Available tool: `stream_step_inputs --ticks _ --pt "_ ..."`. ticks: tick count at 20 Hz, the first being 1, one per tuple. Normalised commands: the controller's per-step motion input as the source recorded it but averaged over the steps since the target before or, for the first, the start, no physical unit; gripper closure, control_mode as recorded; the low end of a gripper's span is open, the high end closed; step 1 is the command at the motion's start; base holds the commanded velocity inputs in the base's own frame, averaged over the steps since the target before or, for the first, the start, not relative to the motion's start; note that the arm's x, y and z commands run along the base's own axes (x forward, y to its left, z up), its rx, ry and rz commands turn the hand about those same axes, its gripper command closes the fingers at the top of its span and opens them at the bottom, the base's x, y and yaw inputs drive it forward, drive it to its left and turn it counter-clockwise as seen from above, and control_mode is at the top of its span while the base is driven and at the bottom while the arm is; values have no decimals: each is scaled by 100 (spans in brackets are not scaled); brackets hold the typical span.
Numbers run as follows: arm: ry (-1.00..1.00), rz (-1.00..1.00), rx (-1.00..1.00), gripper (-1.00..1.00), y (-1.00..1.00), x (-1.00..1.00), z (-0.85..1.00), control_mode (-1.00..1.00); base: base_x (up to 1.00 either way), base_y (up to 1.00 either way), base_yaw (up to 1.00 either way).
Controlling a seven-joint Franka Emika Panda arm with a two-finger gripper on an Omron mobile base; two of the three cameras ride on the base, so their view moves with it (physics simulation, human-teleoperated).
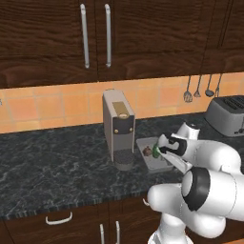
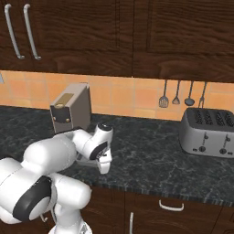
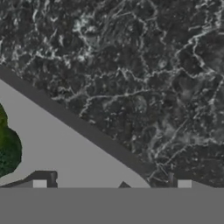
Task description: Take the meat container that has the chicken drumstick and place it on the second highest rack of the freezer. Then take the vegetable container that has the broccoli and mushroom and place it on the highest rack of the freezer.
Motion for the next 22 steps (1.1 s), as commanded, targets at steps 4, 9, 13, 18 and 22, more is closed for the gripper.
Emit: stream_step_inputs --ticks 4,9,13,18,22 --pt "6 0 0 100 6 25 -22 -100 0 0 0" --pt "0 0 0 100 1 4 -1 -100 0 0 0" --pt "0 0 0 100 0 0 0 -100 0 0 0" --pt "0 -5 0 100 0 -13 2 -100 0 0 0" --pt "0 -21 0 100 0 -56 20 -100 0 0 0"
